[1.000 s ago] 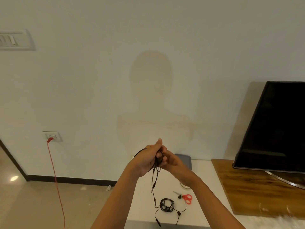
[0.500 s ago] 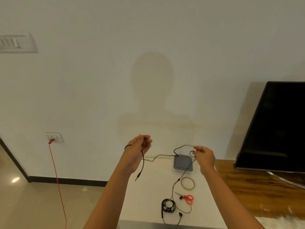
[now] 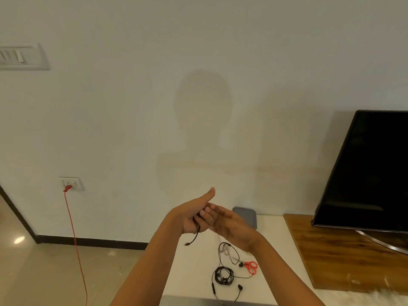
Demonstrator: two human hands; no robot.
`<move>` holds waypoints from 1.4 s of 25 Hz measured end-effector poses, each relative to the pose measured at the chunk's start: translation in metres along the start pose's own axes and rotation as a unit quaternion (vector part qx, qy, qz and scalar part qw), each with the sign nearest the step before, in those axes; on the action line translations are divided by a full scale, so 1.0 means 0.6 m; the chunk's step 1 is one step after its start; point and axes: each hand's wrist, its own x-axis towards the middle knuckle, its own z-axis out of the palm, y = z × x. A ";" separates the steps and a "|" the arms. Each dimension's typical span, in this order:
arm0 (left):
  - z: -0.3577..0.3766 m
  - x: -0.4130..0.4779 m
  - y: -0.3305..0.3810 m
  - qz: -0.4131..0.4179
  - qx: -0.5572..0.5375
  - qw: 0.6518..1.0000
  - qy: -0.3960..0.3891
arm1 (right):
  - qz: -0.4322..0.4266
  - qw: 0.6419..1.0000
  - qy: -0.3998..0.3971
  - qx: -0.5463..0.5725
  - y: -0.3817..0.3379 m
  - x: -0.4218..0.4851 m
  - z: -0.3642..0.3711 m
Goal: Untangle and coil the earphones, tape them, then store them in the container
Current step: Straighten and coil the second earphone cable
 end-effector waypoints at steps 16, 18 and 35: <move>-0.012 -0.002 -0.011 0.377 -0.040 0.913 0.148 | -0.077 0.890 0.115 -0.434 0.065 -0.045 0.033; -0.025 0.000 -0.011 0.369 0.074 0.906 0.195 | -0.134 0.895 0.109 -0.411 0.042 -0.063 0.053; 0.010 -0.032 -0.020 0.367 -0.082 0.926 -0.036 | -0.087 0.922 0.172 -0.336 0.028 -0.025 0.011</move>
